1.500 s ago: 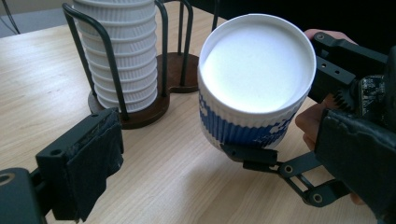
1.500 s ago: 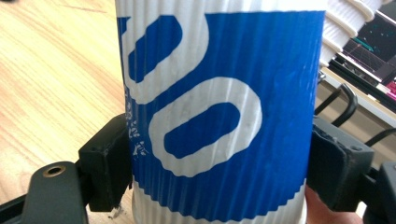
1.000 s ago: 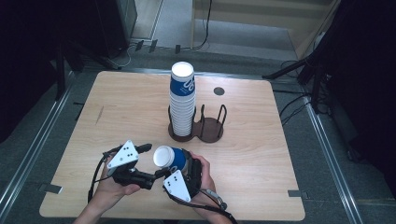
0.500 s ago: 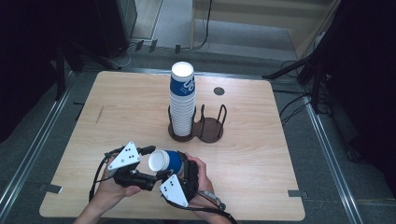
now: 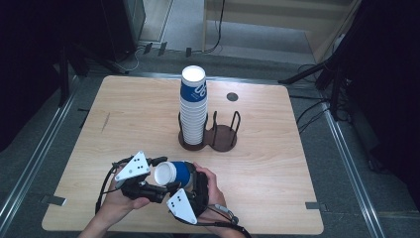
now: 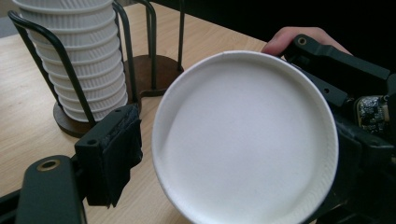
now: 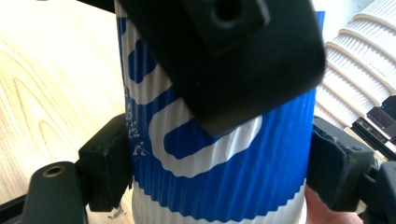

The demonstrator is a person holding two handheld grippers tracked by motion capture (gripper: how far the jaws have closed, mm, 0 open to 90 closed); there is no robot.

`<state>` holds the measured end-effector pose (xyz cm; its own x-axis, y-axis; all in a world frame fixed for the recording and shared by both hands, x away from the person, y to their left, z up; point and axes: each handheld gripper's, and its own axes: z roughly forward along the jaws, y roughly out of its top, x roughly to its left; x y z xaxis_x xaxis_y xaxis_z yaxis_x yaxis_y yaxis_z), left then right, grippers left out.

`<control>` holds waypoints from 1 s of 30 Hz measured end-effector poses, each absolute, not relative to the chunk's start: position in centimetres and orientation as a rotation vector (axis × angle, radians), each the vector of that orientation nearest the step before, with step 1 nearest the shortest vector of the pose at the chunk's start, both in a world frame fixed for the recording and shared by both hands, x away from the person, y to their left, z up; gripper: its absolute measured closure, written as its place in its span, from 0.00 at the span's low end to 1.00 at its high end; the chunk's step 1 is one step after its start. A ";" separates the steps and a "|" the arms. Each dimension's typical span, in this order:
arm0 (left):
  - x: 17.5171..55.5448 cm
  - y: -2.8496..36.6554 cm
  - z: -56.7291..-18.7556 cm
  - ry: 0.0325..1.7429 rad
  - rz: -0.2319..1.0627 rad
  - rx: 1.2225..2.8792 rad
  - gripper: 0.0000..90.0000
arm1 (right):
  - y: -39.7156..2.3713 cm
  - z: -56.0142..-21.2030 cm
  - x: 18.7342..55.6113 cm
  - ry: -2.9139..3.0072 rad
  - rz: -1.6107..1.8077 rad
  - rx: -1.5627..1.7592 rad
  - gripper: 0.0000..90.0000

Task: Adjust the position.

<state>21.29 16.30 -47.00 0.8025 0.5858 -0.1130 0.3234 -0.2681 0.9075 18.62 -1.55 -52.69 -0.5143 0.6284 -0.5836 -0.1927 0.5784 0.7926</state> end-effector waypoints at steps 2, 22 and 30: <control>21.2 16.2 -47.0 0.690 0.298 1.880 0.19 | -1.6 -52.7 18.6 1.841 1.066 0.355 0.21; 21.0 16.3 -46.7 0.695 0.320 1.869 0.27 | -1.9 -52.7 19.1 1.837 1.036 0.371 0.21; 20.8 16.1 -46.6 0.692 0.347 1.882 0.30 | -2.0 -52.7 19.2 1.836 1.033 0.366 0.21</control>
<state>20.80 16.12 -46.60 0.7907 0.6075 -0.0757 0.3025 -0.2802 0.9110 19.17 -1.96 -52.71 -0.4921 0.6335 -0.5971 -0.1816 0.5961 0.7821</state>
